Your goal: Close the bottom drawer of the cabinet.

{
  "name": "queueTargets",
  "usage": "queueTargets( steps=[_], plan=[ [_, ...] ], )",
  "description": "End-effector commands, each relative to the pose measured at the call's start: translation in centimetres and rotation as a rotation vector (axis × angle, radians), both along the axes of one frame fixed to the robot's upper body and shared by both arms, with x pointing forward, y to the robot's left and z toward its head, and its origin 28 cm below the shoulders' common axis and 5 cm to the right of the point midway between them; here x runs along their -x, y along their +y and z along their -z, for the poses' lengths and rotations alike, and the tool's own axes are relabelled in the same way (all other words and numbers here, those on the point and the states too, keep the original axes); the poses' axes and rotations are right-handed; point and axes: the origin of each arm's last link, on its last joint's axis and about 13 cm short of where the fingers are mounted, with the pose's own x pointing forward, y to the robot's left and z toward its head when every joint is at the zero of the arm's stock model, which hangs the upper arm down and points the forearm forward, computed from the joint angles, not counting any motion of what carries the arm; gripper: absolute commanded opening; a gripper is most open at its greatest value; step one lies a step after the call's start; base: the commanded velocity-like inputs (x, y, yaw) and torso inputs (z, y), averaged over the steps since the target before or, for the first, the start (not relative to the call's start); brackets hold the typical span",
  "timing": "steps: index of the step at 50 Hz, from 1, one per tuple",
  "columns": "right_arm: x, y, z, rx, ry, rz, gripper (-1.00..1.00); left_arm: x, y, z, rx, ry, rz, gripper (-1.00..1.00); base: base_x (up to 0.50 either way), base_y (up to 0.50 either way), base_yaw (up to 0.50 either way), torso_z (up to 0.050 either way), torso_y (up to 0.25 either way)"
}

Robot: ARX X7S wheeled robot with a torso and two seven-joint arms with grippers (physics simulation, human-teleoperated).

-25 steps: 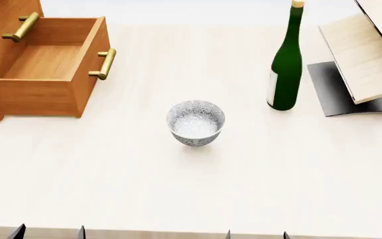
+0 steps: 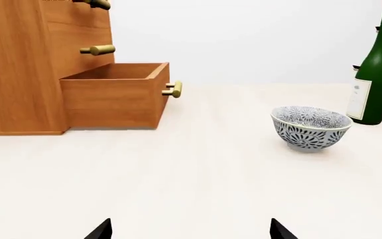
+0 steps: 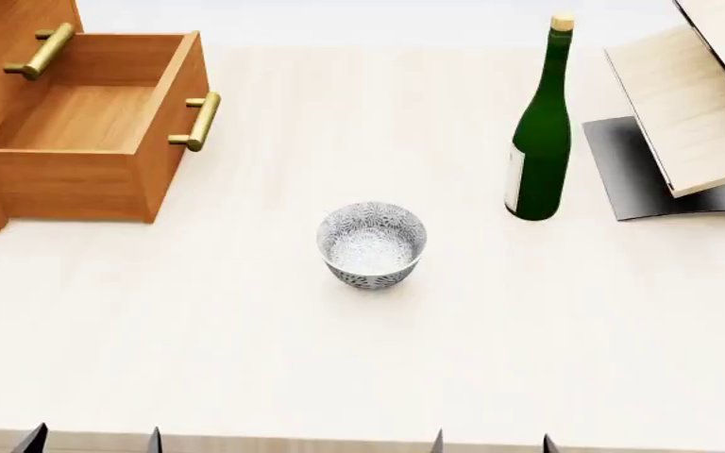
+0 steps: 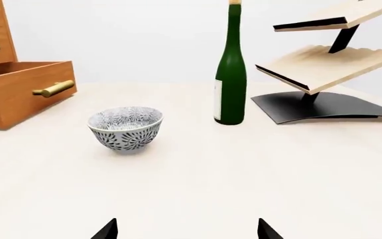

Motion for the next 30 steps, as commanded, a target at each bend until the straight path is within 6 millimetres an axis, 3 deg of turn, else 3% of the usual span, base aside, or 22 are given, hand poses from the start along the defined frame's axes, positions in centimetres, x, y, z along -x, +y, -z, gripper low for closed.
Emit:
queueTargets(
  steps=[1,14,30],
  plan=[
    [-1.2,-0.4,-0.2,0.006,0.007,0.010,1.00,0.0,0.0,0.0,-0.002,-0.003,0.001,1.00,0.00,0.00,0.00,0.000,0.000],
    [-3.4,-1.2,-2.0,0.026,0.007,0.031,1.00,-1.0,0.2,-1.4,0.001,-0.024,-0.009,1.00,0.00,0.00,0.00,0.000,0.000],
    [-3.7,-1.0,-2.4,0.024,0.005,0.030,1.00,-1.6,0.4,-2.1,0.013,-0.022,-0.028,1.00,0.00,0.00,0.00,0.000,0.000]
  ],
)
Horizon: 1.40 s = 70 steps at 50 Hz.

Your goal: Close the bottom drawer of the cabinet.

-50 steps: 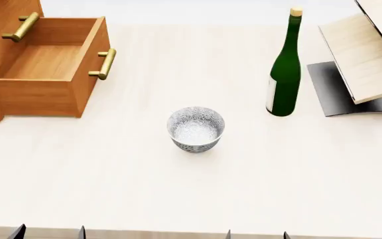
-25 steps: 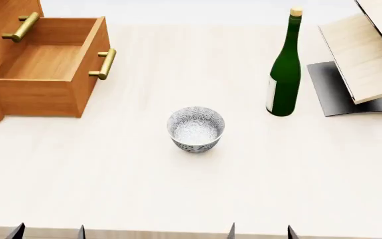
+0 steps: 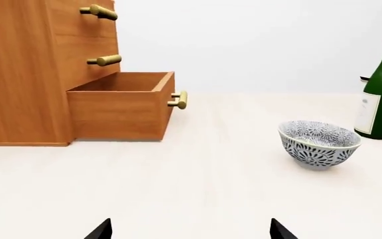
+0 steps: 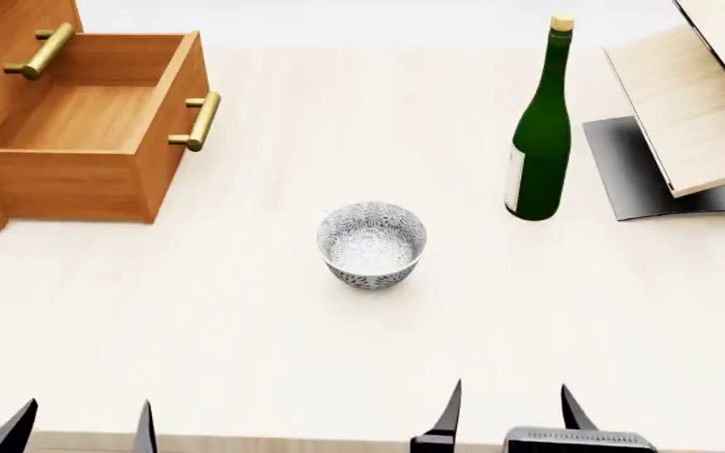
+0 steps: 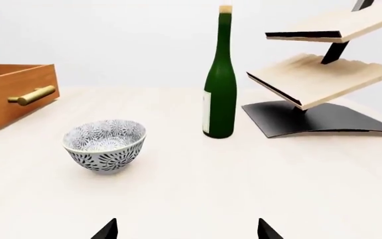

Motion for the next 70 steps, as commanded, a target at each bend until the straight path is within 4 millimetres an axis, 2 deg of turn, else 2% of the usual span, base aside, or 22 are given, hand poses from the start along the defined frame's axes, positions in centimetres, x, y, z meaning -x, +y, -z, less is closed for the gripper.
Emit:
queueTargets(
  steps=[1,3,4,5,19,31,70],
  plan=[
    [-0.4,0.0,-0.4,-0.005,-0.002,0.000,1.00,-0.5,0.1,-0.5,-0.009,0.015,-0.018,1.00,0.00,0.00,0.00,0.000,0.000],
    [-0.4,0.0,-0.4,-0.003,0.001,0.001,1.00,-0.5,0.1,-0.4,-0.010,0.013,-0.017,1.00,0.00,0.00,0.00,0.000,0.000],
    [0.2,0.0,0.3,-0.001,0.019,0.000,1.00,-0.5,0.1,-0.2,-0.011,0.017,-0.016,1.00,0.00,0.00,0.00,0.000,0.000],
    [-0.4,0.1,-0.2,-0.008,0.005,0.000,1.00,-0.4,0.1,-0.3,-0.001,0.015,-0.015,1.00,0.00,0.00,0.00,0.000,0.000],
    [-0.7,0.1,1.3,-0.002,0.036,0.010,1.00,-0.6,0.1,-0.3,0.003,0.022,-0.023,1.00,0.00,0.00,0.00,0.000,0.000],
    [-0.8,0.0,2.1,-0.041,0.032,-0.055,1.00,-0.6,0.1,-0.4,-0.008,0.013,-0.030,1.00,0.00,0.01,0.00,0.000,0.000],
    [-0.7,0.1,1.8,-0.041,0.022,-0.056,1.00,-0.5,0.1,-0.4,-0.016,0.011,-0.031,1.00,0.00,0.50,0.00,0.000,0.000]
  ],
)
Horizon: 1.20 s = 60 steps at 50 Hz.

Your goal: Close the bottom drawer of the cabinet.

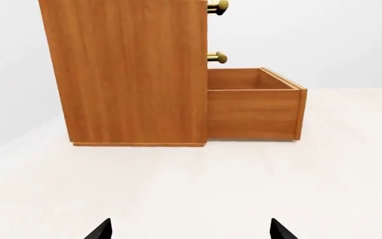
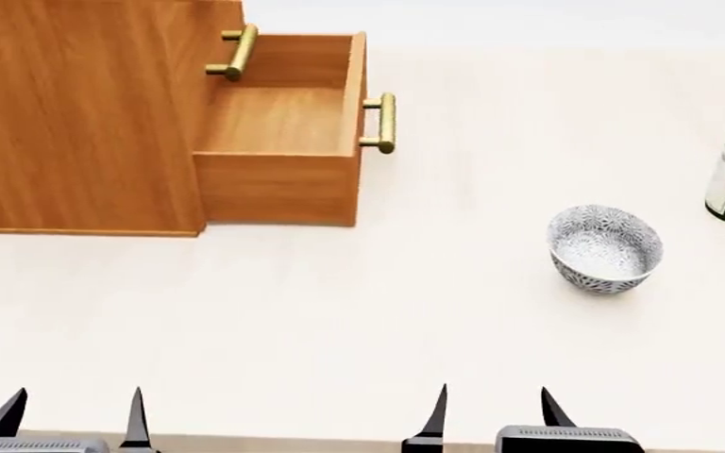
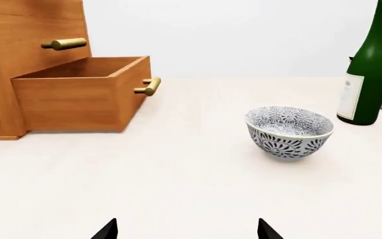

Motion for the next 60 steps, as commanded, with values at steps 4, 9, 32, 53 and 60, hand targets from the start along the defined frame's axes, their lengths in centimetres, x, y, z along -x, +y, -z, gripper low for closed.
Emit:
queueTargets(
  steps=[4,9,32,53,60],
  plan=[
    [0.31,-0.02,0.23,-0.003,-0.003,-0.003,1.00,0.29,-0.08,0.24,0.006,-0.012,0.012,1.00,0.00,0.50,0.00,0.000,0.000],
    [0.28,-0.03,0.24,-0.004,-0.003,-0.002,1.00,0.30,-0.08,0.21,0.004,-0.013,0.010,1.00,0.00,0.50,0.00,0.000,0.000],
    [0.28,-0.06,0.23,-0.004,-0.007,0.001,1.00,0.25,-0.09,0.35,-0.003,-0.012,0.005,1.00,0.00,0.48,0.00,0.000,0.000],
    [0.35,0.17,-0.08,-0.065,0.000,-0.060,1.00,0.29,-0.09,0.35,0.001,-0.013,0.006,1.00,0.02,0.08,0.00,0.000,0.000],
    [0.29,0.15,-0.26,-0.036,-0.009,-0.040,1.00,0.36,-0.11,0.25,-0.004,-0.019,0.003,1.00,0.48,-0.02,0.00,0.000,0.000]
  ],
)
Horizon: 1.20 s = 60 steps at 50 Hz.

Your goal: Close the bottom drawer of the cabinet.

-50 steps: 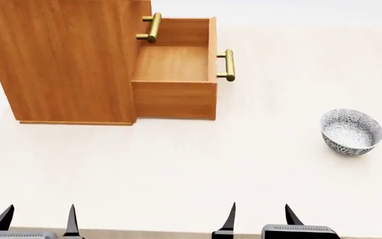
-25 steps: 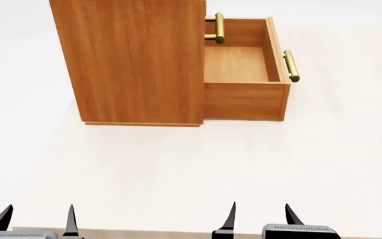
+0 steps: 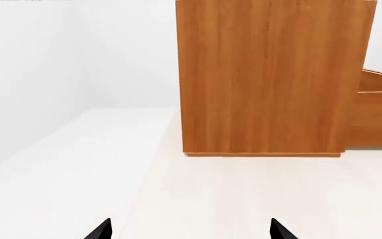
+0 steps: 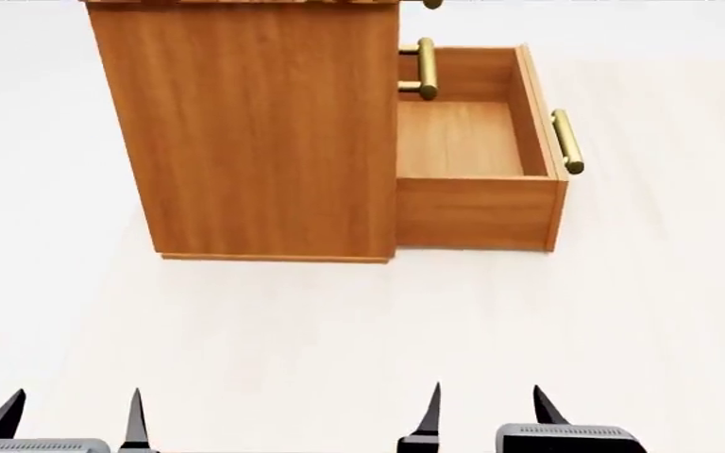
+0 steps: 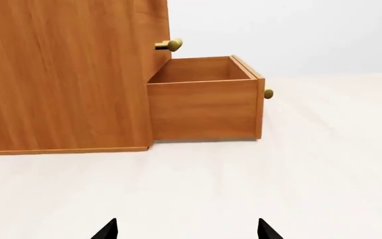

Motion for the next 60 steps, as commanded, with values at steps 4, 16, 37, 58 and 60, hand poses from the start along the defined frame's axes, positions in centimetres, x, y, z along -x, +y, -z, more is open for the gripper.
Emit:
queueTargets(
  steps=[4,16,37,58,60],
  plan=[
    [0.3,0.0,-0.5,0.011,-0.021,0.000,1.00,0.3,-0.1,0.2,0.007,-0.014,0.007,1.00,0.50,-0.03,0.00,0.000,0.000],
    [0.2,0.3,-2.1,0.031,-0.050,-0.005,1.00,0.3,-0.1,0.2,0.009,-0.007,0.010,1.00,0.50,-0.03,0.00,0.000,0.000],
    [0.1,0.4,-5.5,0.057,-0.064,0.039,1.00,0.2,-0.2,0.2,0.017,0.005,0.000,1.00,0.33,-0.02,0.00,0.000,0.000],
    [-2.1,-2.2,-14.3,0.194,-0.124,0.100,1.00,0.1,-0.3,0.7,0.012,0.013,0.008,1.00,0.00,0.00,0.00,0.000,0.000],
    [-2.7,-2.7,-14.7,0.203,-0.121,0.098,1.00,0.2,-0.3,0.6,0.010,0.012,0.008,1.00,0.00,0.00,0.00,0.000,0.000]
  ],
)
